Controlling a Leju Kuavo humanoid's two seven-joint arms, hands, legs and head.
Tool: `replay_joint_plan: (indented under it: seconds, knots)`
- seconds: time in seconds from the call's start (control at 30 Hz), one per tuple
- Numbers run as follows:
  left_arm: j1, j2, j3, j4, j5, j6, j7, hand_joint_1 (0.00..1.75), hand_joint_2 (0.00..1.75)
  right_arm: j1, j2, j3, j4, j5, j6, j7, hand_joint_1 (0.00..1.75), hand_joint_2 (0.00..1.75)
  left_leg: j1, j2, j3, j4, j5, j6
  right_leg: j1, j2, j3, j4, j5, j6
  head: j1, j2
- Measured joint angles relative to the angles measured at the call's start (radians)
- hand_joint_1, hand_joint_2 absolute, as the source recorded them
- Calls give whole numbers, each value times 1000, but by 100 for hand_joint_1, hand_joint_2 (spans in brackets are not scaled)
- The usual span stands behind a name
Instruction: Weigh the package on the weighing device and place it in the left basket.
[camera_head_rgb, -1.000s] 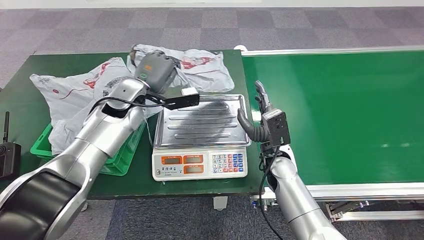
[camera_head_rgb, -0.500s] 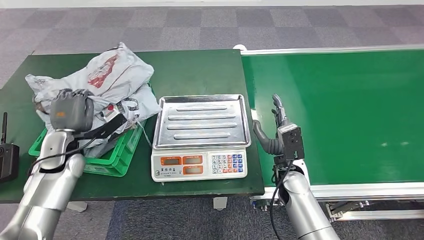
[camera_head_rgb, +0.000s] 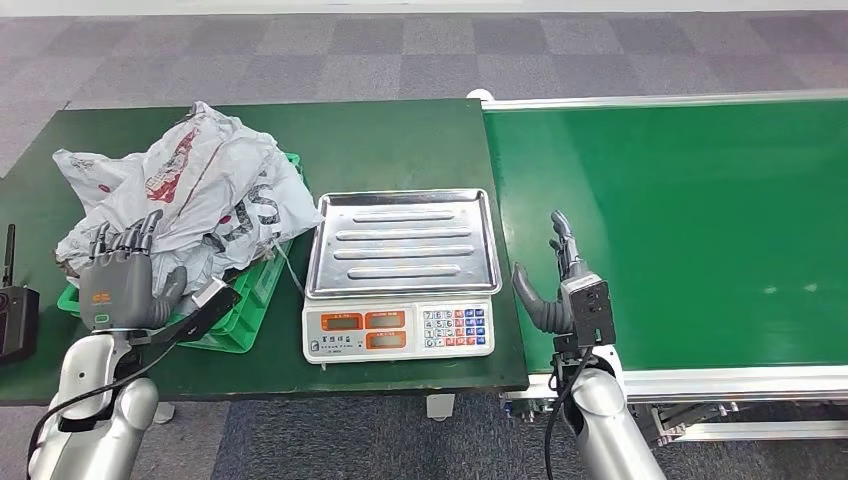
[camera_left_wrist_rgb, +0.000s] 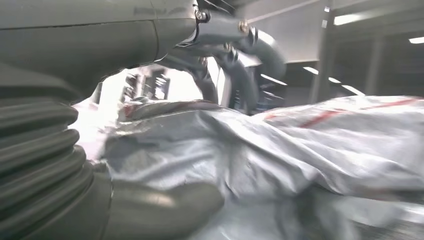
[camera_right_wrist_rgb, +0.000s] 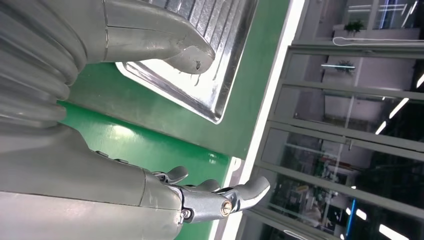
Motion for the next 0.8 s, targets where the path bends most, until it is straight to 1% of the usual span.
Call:
replay_joint_plan:
  seconds: [0.1,0.17,0.3,0.37,0.4,0.5,0.6,0.7,0.77,0.8]
  knots:
    - [-6,-11,-9,-17,165,-54,-65,0,175,2,0,0,-2,7,-3,2,0,175,0,0,1,0,0,0,0,0,0,0,0,0,0,0]
    - [-23,-19,-30,-20,263,-94,-82,0,175,3,1,0,-2,8,-5,3,0,175,0,0,1,0,1,0,0,-1,0,0,0,0,0,0]
    - [-64,-37,-93,-26,313,-121,-75,0,175,5,1,0,-2,10,-7,5,0,175,0,-2,1,0,1,1,0,-2,1,0,0,0,0,0]
    - [-79,-51,-131,-38,379,-149,-91,0,175,3,1,0,0,9,-5,5,0,175,0,-2,1,0,1,1,0,-2,1,0,1,0,0,0]
    - [-87,-60,-152,-45,436,-176,-108,0,175,1,2,1,3,8,-2,4,0,175,0,-2,0,0,1,1,0,-2,1,0,1,0,0,0]
    - [-110,-101,-221,-59,660,-283,-173,0,175,-22,8,15,23,-2,13,-6,0,175,-1,-3,0,1,1,1,0,-2,1,0,1,0,0,0]
    - [-149,-157,-281,-35,858,-350,-216,0,175,-54,21,40,52,-38,39,-19,0,175,-1,-3,0,1,1,1,0,-2,1,0,1,0,0,0]
    - [-206,-224,-304,52,1049,-413,-249,0,175,-90,39,65,87,-89,61,-32,0,175,-1,-3,0,1,1,1,-1,-2,1,0,1,1,0,0]
    - [-246,-267,-309,137,1161,-469,-267,0,175,-117,56,81,115,-131,69,-38,0,175,0,-3,0,1,2,1,-2,-2,2,0,2,0,0,0]
    - [-256,-278,-309,161,1190,-488,-271,0,175,-124,60,85,123,-143,72,-39,0,175,0,-3,0,1,2,1,-2,-2,2,0,2,0,0,0]
